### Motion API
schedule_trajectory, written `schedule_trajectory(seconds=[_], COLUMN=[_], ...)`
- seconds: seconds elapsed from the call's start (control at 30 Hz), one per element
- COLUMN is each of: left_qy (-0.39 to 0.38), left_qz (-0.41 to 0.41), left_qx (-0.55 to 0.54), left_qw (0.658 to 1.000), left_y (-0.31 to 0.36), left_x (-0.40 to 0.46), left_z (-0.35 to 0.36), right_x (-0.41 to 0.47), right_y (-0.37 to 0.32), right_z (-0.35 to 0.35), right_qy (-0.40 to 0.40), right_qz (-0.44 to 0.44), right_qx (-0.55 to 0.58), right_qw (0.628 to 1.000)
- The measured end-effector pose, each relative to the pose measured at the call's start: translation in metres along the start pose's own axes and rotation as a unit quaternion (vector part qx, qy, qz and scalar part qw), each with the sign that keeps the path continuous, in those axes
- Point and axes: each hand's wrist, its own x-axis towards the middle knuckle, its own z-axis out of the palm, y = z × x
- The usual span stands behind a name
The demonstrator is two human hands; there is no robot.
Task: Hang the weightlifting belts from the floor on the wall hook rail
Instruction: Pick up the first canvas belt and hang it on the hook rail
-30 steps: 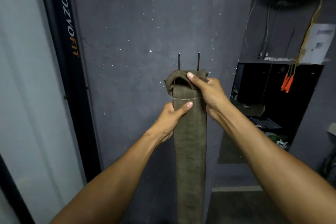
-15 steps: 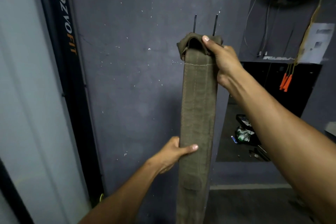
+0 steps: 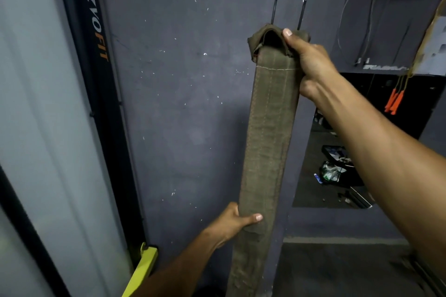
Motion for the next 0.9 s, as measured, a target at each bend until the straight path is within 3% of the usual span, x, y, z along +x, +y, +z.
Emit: schedule_trajectory(seconds=[0.17,0.33,0.5,0.73,0.9], left_qy=[-0.008,-0.014,0.002,0.02,0.076], left_qz=[-0.043,-0.016,0.079,0.198,0.197], left_qx=[0.054,0.046,-0.058,-0.179,-0.181], left_qw=[0.998,0.999,0.995,0.964,0.961], left_y=[-0.027,-0.016,0.08,0.203,0.241], left_x=[0.002,0.012,0.027,0.02,0.023], left_z=[-0.008,-0.011,-0.006,-0.003,0.0], right_x=[-0.001,0.0,0.002,-0.006,-0.007], right_y=[0.002,0.012,0.032,0.077,0.092], right_z=[-0.001,-0.003,-0.006,-0.004,-0.004], right_qy=[-0.005,-0.011,-0.036,-0.064,-0.084], right_qz=[0.0,-0.002,0.014,0.038,0.023], right_qx=[0.0,0.003,-0.001,-0.002,-0.032], right_qw=[1.0,1.0,0.999,0.997,0.996])
